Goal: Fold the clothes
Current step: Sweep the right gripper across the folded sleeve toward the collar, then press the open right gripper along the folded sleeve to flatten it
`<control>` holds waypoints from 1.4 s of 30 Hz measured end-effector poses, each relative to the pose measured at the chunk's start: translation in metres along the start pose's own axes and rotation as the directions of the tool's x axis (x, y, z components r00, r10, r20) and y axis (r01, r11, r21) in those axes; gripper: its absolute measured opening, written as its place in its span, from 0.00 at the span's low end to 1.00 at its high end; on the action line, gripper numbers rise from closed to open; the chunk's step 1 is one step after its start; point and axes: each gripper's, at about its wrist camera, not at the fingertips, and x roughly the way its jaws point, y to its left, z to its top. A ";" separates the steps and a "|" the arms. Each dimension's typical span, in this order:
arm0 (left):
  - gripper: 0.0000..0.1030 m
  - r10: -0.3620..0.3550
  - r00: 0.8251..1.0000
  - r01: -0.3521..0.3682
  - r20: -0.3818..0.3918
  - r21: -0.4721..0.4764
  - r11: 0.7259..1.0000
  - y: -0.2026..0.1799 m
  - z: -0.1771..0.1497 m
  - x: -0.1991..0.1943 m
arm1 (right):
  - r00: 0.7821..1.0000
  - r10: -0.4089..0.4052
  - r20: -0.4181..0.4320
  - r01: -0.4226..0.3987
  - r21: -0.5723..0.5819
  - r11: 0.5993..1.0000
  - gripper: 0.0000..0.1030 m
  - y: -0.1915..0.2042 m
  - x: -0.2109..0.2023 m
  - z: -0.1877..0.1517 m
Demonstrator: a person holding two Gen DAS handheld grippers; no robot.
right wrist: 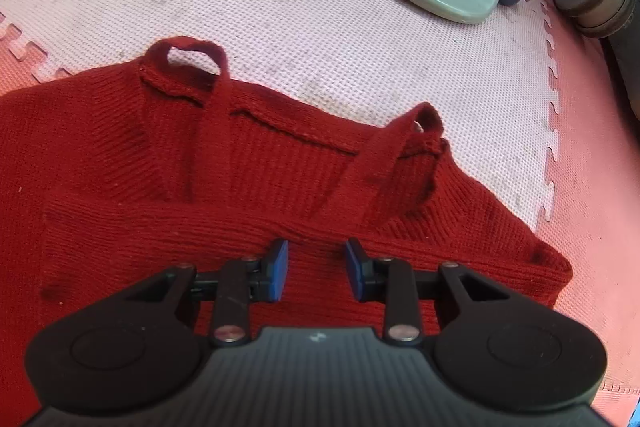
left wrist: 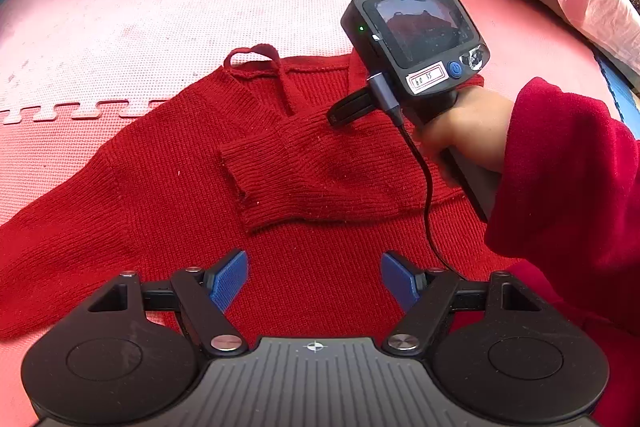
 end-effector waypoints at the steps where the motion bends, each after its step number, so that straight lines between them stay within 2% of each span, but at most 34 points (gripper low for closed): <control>1: 0.73 -0.001 1.000 0.001 -0.002 -0.001 1.000 0.001 -0.001 -0.001 | 1.000 0.007 0.004 -0.007 -0.012 1.000 0.32 0.006 -0.001 0.001; 10: 0.73 0.006 1.000 -0.006 0.007 0.012 1.000 0.006 -0.003 -0.007 | 0.997 0.073 0.026 -0.071 -0.064 0.995 0.32 0.051 -0.003 0.001; 17: 0.73 0.011 1.000 -0.011 0.005 0.007 1.000 0.008 -0.006 -0.008 | 0.996 0.075 0.038 -0.073 -0.060 0.996 0.31 0.071 -0.006 0.003; 24: 0.73 0.011 1.000 -0.011 0.018 0.007 1.000 0.006 -0.007 -0.011 | 0.984 0.168 0.066 -0.168 -0.011 0.986 0.33 0.039 -0.030 -0.002; 27: 0.73 0.007 1.000 -0.007 0.020 0.007 1.000 0.005 -0.007 -0.011 | 0.987 0.146 0.059 -0.147 0.010 0.989 0.33 0.015 -0.032 -0.008; 31: 0.73 0.003 1.000 -0.003 0.017 0.006 1.000 0.003 -0.005 -0.006 | 0.995 0.100 -0.013 -0.099 0.059 0.993 0.33 -0.013 -0.009 -0.017; 35: 0.73 0.002 1.000 -0.002 0.013 0.019 1.000 -0.003 -0.007 -0.005 | 0.994 0.111 -0.018 -0.109 0.099 0.989 0.33 -0.018 0.006 -0.027; 42: 0.73 0.014 1.000 -0.014 0.017 0.020 1.000 -0.008 -0.010 -0.003 | 0.994 0.105 -0.006 -0.103 0.112 0.988 0.33 -0.003 0.000 -0.029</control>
